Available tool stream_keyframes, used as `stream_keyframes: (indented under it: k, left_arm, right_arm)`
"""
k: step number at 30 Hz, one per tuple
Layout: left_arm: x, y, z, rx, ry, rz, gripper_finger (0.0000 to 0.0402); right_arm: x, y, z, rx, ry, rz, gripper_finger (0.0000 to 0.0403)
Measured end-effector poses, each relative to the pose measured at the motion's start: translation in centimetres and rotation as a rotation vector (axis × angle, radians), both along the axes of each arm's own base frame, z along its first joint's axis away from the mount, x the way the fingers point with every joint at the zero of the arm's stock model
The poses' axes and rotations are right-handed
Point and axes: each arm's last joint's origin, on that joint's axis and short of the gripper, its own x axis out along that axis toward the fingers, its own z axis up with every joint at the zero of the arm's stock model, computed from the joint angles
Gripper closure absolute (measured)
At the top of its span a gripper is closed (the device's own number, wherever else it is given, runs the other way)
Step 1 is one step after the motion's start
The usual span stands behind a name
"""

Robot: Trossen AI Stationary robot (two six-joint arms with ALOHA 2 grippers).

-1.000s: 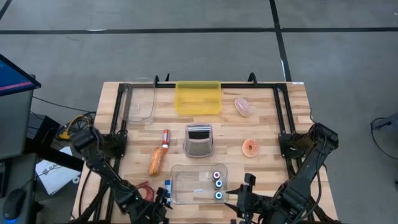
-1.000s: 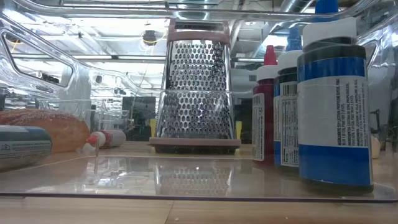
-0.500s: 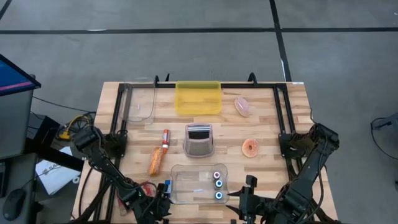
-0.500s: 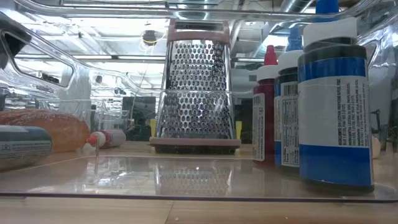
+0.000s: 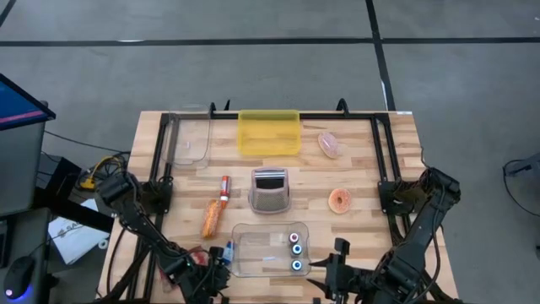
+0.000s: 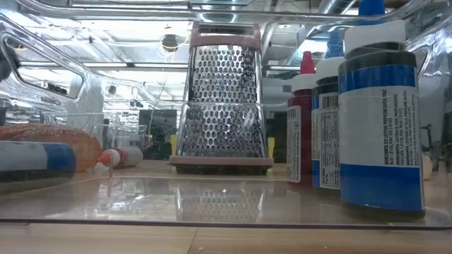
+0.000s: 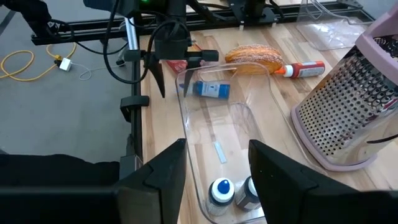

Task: Pick & Place Food Item
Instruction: Put the blue food coloring bottle into the bottom transparent bin

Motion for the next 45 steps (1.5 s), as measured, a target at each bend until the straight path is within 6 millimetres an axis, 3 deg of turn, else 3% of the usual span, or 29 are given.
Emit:
stream_keyframes:
  k: [7,17,24,30,45]
  left_arm:
    - [-1.5,-0.5,0.4,-0.004,0.017,0.009,0.0208]
    - [-4.6,1.1,4.9,0.023,-0.085,0.162,0.0212]
    - [-4.4,2.1,3.5,-0.060,0.058,0.383,0.0215]
    - [-4.1,1.9,2.1,-0.103,0.165,0.443,0.0215]
    - [-3.3,1.5,2.2,-0.212,0.154,0.468,0.0215]
  right_arm:
    - [0.0,0.0,0.0,0.004,-0.004,-0.007,0.0239]
    - [0.0,0.0,0.0,0.006,-0.009,-0.013,0.0239]
    - [0.2,0.2,-0.4,-0.009,-0.020,-0.032,0.0239]
    - [0.1,0.2,-0.5,0.000,-0.022,-0.037,0.0239]
    - [0.1,0.2,-0.4,0.001,-0.028,-0.043,0.0239]
